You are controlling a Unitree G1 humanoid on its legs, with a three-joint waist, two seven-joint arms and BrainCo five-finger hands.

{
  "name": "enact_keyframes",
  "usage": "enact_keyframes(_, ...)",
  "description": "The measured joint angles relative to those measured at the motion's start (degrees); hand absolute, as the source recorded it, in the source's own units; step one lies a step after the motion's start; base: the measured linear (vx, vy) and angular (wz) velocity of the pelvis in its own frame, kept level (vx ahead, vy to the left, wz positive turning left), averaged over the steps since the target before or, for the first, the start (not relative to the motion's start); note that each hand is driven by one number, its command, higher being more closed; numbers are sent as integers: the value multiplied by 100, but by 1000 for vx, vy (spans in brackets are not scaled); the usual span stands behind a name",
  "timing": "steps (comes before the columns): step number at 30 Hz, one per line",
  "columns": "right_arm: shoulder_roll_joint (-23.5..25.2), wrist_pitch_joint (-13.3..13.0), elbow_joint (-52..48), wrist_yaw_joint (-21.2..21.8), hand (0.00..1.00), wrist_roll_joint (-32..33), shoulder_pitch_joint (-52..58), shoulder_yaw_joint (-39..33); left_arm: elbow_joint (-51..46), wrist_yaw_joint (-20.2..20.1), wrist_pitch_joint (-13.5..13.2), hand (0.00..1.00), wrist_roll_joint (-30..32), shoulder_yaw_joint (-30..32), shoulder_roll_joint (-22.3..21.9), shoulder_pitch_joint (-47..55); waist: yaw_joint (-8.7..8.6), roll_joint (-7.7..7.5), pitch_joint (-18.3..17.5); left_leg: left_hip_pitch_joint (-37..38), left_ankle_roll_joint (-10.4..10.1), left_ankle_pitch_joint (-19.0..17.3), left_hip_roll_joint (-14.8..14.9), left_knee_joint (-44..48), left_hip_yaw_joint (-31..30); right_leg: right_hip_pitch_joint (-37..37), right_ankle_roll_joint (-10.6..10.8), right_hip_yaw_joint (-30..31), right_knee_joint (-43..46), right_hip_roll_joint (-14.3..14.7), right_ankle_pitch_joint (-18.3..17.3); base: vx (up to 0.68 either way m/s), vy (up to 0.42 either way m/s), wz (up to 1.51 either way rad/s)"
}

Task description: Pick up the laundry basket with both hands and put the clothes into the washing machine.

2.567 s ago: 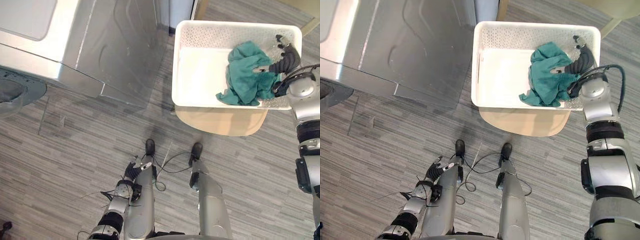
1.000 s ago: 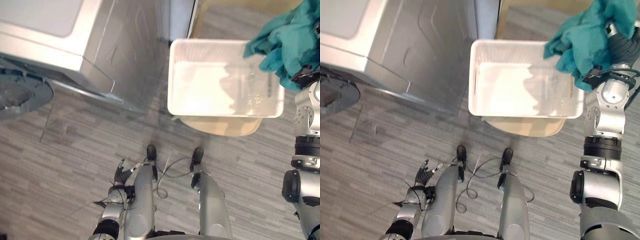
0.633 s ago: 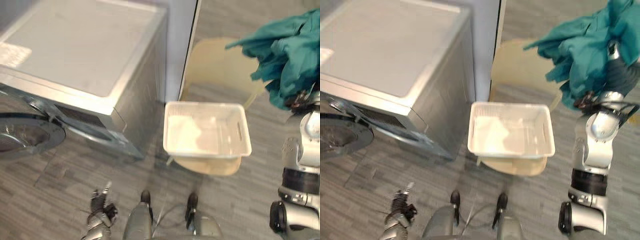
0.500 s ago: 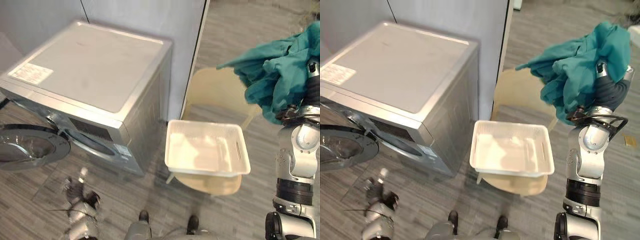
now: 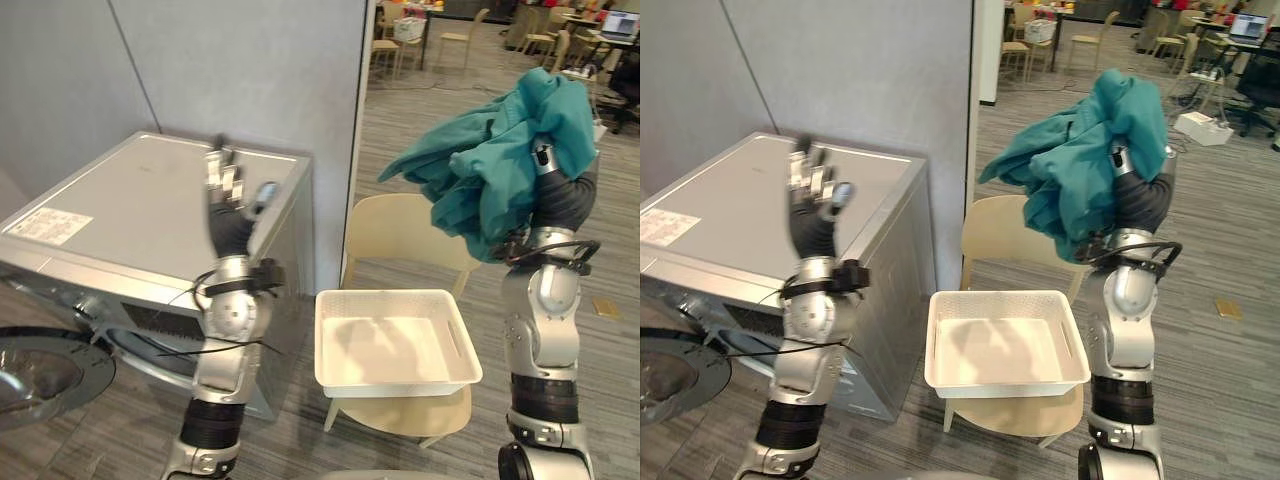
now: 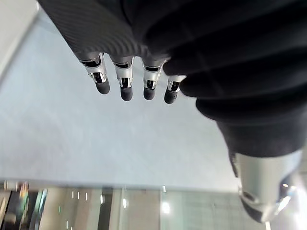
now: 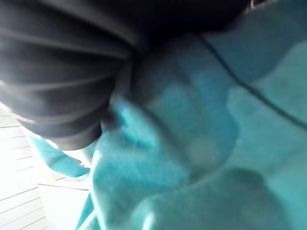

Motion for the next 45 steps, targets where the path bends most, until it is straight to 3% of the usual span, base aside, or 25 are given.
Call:
enact_keyframes(4,232,-29,-233,161,100,59,192,415,518,-548,-31,0,-71,-1320,-241,-521,-128,14,-8,118,24,-17,-1,1,45,12,1,139,97,1,0,-58,5,-15)
enact_keyframes(9,442,-85,-372,168,100,254,207,750,1303,-810,49,0,-505,-2156,-458,-903,-152,37,-16,120,90,-100,1,-2,77,-31,39,180,152,7,24,-102,11,-1)
enact_keyframes(16,612,-110,-388,167,100,330,394,967,1677,-844,136,0,-688,-2442,-504,-1131,-206,46,-21,108,120,-170,-43,-38,191,-84,56,355,159,-19,69,-118,17,-10)
enact_keyframes(24,717,-332,-631,154,100,452,611,1012,2012,-705,214,0,-1022,-2636,-760,-1693,-288,81,-44,113,75,-135,-51,14,251,-127,106,434,127,-22,144,21,7,-5)
enact_keyframes(25,730,-336,-667,155,100,454,645,1033,2012,-695,223,100,-1022,-2648,-771,-1725,-291,82,-45,121,75,-135,-52,17,246,-127,107,434,123,-24,146,70,7,4)
enact_keyframes(33,845,-520,-1003,163,100,516,872,1282,2011,-337,245,100,-1063,-2587,-811,-1996,-364,64,-57,139,77,-134,-72,19,170,-61,108,410,104,-45,148,14,4,5)
enact_keyframes(41,879,-594,-1235,167,100,693,1063,1317,2011,-313,253,100,-1062,-2572,-811,-2085,-445,-62,-124,122,80,-136,-75,14,178,-19,107,428,71,-43,146,-53,-5,-1)
enact_keyframes(42,881,-614,-1255,166,0,694,1075,1335,2012,-306,254,100,-1061,-2569,-810,-2115,-443,-69,-126,121,80,-136,-77,13,179,-19,107,429,71,-45,147,0,0,0)
enact_keyframes(45,880,-649,-1285,167,0,740,1078,1341,2012,-305,253,100,-1060,-2569,-811,-2162,-444,-91,-134,125,78,-135,-78,28,181,-22,108,432,71,-45,147,0,0,0)
